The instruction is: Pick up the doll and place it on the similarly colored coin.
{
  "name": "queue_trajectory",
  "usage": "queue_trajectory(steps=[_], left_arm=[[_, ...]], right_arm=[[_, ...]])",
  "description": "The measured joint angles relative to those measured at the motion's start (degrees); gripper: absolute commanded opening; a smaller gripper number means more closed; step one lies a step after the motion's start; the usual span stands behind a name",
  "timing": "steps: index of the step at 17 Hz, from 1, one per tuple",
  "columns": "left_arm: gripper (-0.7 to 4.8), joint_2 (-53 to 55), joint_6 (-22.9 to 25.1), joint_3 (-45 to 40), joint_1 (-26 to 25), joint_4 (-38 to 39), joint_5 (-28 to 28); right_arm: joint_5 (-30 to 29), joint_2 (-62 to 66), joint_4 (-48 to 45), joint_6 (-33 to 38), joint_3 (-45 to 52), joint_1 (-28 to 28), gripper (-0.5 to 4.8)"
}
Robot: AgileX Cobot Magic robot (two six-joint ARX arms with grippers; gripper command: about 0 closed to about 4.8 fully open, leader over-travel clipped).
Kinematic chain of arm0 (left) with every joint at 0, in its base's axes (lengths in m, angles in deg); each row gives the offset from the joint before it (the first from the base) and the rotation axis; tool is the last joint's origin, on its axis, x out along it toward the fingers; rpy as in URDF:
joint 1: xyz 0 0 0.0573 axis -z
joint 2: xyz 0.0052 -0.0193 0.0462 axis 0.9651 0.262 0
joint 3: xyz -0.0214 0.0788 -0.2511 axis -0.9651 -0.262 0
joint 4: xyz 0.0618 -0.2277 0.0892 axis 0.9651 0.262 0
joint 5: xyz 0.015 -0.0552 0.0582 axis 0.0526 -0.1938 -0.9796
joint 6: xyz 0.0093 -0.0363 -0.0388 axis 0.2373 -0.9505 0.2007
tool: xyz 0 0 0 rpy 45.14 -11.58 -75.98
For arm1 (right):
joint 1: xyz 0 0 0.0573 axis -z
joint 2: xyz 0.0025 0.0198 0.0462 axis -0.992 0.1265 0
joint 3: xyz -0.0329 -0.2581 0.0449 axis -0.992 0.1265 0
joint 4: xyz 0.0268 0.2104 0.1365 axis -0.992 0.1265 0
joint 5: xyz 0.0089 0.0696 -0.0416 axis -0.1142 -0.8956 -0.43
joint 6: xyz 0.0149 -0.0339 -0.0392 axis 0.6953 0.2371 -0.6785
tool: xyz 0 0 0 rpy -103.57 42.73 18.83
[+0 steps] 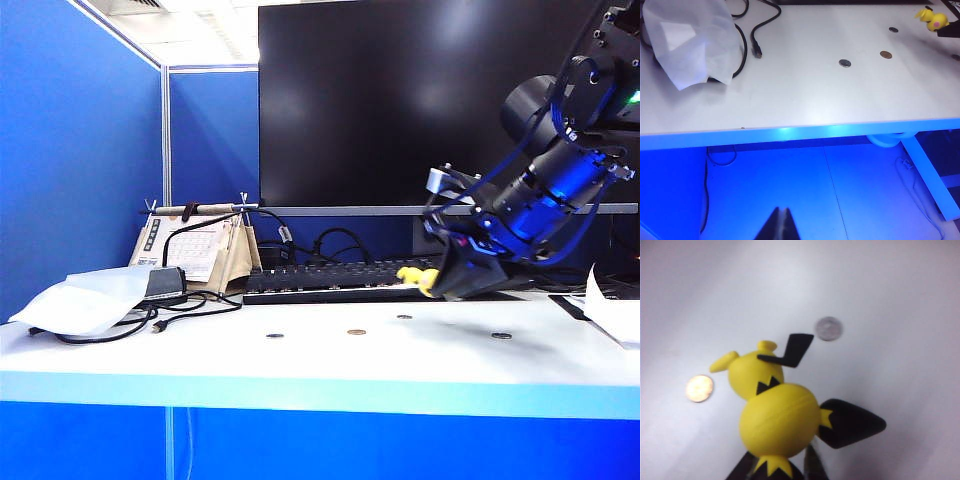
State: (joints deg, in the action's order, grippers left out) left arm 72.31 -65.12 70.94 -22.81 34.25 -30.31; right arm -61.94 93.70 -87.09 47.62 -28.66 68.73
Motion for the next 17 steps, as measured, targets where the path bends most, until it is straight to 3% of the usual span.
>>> queue_trajectory(steps=[8,17], left_arm=[[-0.04,0.00,-0.02,0.00,0.00,0.00,0.00],[-0.04,0.00,0.00,0.00,0.00,0.00,0.00]], right_arm=[[-0.26,0.00,-1.55,0.61,-0.68,-8.00,-0.01],[0.48,2.54,-3.37,3.13,-2.16,-9.66,-0.01]])
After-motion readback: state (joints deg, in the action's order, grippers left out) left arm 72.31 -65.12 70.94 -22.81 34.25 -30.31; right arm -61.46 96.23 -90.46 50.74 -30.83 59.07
